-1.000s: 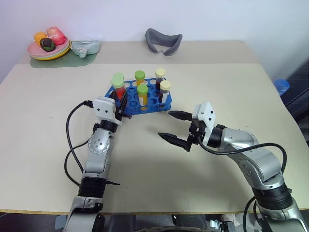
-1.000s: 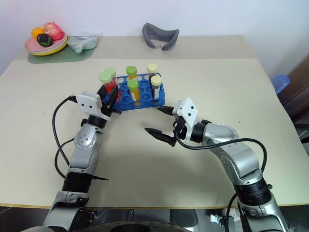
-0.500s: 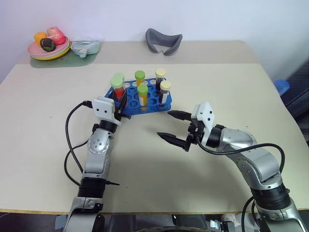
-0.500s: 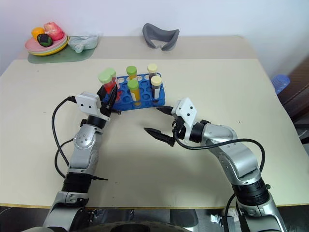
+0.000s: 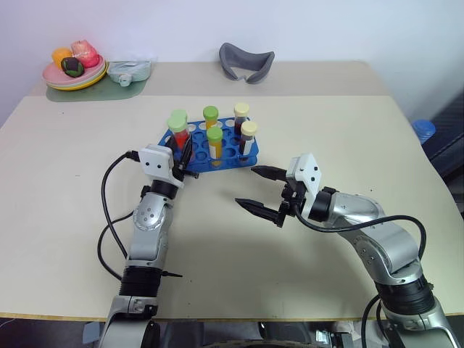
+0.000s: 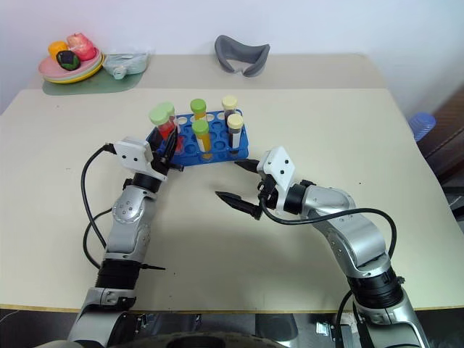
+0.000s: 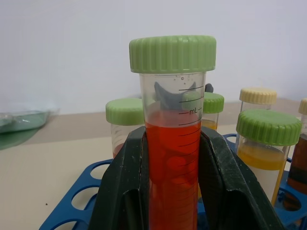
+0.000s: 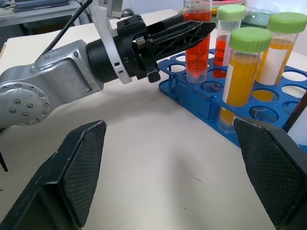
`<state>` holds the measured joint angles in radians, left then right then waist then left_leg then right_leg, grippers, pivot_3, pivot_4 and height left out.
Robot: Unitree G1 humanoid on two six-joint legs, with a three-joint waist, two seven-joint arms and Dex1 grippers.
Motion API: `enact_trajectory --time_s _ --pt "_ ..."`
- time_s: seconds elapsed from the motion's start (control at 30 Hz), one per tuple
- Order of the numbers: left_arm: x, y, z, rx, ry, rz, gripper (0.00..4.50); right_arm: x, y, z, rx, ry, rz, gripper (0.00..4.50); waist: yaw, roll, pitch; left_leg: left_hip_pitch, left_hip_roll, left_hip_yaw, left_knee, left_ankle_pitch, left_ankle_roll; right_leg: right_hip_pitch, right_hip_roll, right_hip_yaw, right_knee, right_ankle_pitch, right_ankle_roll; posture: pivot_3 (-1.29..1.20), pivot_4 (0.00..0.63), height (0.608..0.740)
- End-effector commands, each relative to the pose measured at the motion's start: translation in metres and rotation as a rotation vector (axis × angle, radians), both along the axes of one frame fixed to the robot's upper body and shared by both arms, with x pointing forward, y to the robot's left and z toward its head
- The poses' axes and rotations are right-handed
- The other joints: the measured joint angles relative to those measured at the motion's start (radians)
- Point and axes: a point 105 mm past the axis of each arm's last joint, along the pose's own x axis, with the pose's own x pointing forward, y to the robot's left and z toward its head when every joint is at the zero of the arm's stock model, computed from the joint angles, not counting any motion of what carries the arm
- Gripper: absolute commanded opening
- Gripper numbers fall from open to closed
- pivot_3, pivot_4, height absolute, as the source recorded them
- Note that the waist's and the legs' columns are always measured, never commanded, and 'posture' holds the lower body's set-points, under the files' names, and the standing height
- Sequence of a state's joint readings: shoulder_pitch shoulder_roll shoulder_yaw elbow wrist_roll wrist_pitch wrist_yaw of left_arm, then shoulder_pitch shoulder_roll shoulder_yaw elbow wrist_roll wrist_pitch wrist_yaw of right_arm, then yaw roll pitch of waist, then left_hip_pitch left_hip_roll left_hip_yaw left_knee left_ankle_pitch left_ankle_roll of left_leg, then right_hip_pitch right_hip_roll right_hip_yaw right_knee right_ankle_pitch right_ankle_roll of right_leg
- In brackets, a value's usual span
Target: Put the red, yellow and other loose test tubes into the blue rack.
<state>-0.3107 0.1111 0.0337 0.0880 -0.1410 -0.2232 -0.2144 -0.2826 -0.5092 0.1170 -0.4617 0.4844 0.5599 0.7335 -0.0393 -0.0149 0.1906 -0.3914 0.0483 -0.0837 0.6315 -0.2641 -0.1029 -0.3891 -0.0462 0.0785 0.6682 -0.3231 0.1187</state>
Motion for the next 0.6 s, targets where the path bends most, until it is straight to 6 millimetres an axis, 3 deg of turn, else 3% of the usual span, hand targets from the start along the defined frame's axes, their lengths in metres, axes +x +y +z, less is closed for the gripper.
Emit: enact_trajectory --time_s 0.03,0.6 --pt "-0.002 0.0 -0.008 0.004 0.032 -0.003 0.77 -0.006 0.005 0.009 0.012 -0.045 0.03 4.33 0.0 0.0 0.0 0.0 0.0 0.0 0.0 0.0 0.0 0.0 0.0 0.0 0.0 0.0 0.0 0.0 0.15 0.74" --pt "-0.003 0.012 -0.01 0.068 0.027 0.065 0.77 -0.006 0.005 0.007 0.01 -0.044 0.036 4.33 -0.003 0.0 0.0 0.0 0.0 0.0 0.0 0.0 0.0 0.0 0.0 0.0 0.0 0.0 0.0 0.0 0.15 0.74"
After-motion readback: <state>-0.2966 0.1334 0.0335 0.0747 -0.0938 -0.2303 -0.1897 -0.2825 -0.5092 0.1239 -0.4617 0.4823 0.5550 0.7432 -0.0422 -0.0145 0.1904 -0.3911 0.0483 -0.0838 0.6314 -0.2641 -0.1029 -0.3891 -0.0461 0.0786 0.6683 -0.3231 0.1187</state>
